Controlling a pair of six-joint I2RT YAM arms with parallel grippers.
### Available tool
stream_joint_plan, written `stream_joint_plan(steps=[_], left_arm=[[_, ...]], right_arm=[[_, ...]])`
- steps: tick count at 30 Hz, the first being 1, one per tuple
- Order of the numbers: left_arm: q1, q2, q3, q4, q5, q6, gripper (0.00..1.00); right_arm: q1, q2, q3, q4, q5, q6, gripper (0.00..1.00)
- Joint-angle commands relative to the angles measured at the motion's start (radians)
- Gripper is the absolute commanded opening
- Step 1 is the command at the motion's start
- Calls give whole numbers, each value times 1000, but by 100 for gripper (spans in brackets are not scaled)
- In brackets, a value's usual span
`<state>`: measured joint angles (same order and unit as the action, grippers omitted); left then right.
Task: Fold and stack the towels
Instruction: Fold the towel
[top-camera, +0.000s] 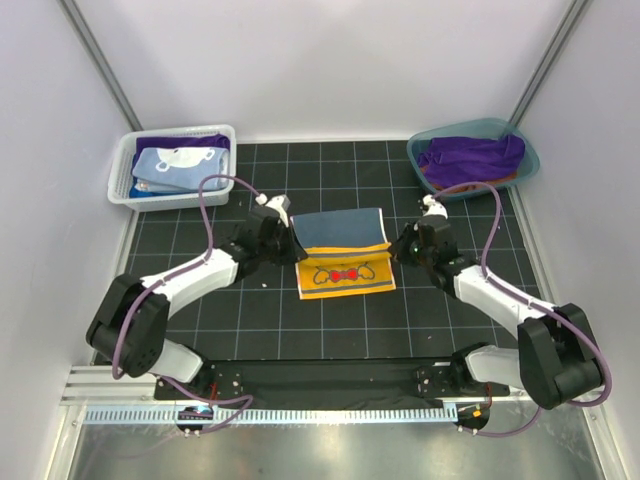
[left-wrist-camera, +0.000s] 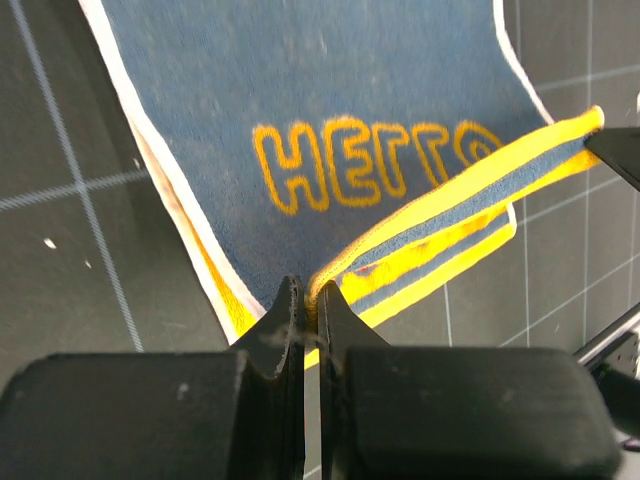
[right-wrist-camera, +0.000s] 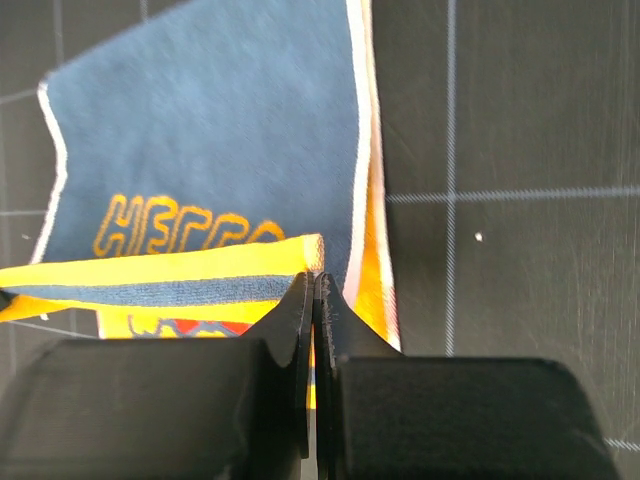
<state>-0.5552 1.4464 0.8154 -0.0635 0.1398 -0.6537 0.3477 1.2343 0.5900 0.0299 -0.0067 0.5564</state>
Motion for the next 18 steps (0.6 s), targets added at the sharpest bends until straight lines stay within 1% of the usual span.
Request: stream_joint_plan(steps=[1,8,9,14,18], left_arm=[[-14,6,-7,59,-8,-14,0],[-18,3,-27,59,-39,-24,0],[-18,0,-28,59,-45,-26,0],[-18,-9,-24,53,-52,-21,0],[-18,2,-33,50,-62,-23,0]], right_arm=[[5,-39,-30,51,33,7,1],[5,-58,-75,62,20,7,1],[5,-61,-75,61,-13,7,1],[5,-104,-55,19,-29,7,1],[17,-105,-74,31,-45,14,1]])
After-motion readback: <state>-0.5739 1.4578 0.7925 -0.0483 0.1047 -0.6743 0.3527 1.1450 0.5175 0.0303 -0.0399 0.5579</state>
